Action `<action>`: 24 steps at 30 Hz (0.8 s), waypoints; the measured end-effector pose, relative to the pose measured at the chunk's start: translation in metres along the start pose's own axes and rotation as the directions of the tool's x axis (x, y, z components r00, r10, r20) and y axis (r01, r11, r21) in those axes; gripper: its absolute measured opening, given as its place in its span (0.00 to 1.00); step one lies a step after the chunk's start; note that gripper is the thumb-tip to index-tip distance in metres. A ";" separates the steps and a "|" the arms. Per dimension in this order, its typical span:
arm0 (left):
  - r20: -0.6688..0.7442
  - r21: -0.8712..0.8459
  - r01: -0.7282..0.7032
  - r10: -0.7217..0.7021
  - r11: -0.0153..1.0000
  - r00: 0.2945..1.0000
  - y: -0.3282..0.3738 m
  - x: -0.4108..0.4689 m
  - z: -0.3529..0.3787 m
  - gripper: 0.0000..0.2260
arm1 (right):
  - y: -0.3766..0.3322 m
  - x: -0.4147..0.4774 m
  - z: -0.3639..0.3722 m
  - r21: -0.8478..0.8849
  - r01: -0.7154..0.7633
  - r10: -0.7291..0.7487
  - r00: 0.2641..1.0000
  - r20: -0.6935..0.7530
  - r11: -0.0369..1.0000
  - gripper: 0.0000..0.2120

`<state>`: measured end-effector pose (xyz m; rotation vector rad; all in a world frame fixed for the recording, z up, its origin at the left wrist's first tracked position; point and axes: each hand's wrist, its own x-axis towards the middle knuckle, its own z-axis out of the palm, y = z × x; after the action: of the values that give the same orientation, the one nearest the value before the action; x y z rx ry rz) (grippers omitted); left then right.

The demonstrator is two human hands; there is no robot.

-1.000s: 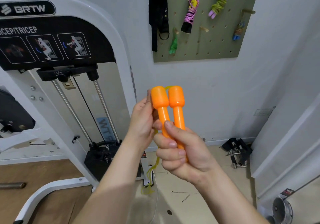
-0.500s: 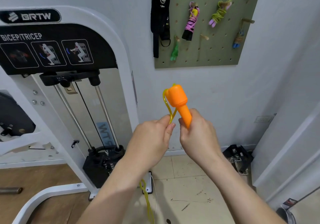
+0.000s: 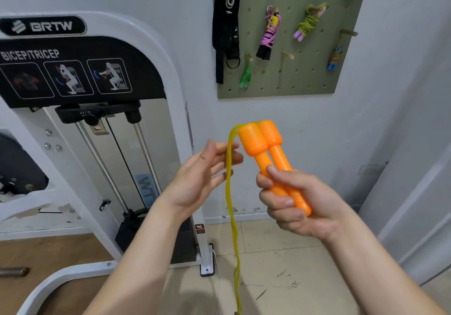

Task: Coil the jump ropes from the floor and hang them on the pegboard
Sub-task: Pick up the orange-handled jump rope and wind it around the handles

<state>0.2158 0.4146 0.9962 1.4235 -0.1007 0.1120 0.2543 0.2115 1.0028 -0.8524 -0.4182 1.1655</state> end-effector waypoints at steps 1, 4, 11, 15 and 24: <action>0.000 -0.055 -0.041 0.041 0.998 0.999 0.003 0.005 0.005 0.29 | 0.005 0.002 -0.001 0.035 -0.009 0.006 0.997 0.082 0.999 0.12; -0.053 -0.024 -0.137 0.135 0.990 0.989 0.015 0.016 0.025 0.22 | 0.021 0.007 0.005 0.183 -0.014 -0.043 0.952 0.303 0.983 0.09; -0.275 -0.106 0.149 -0.173 0.983 0.946 0.018 0.022 0.066 0.21 | 0.032 0.027 0.042 0.501 0.099 -0.238 0.945 0.223 0.860 0.05; -0.231 0.301 0.219 -0.152 0.928 0.961 -0.006 0.020 0.068 0.17 | 0.025 0.032 0.034 0.177 0.334 -0.254 0.897 -0.361 0.926 0.09; 0.217 0.976 -0.215 0.092 -0.026 0.972 -0.022 0.022 0.036 0.07 | 0.033 0.039 0.000 -0.631 -0.013 -0.526 0.539 -0.658 0.776 0.12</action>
<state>0.2401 0.3765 0.9823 2.9904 -0.3052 0.3738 0.2480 0.2524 0.9729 -1.6929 -0.0957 0.2065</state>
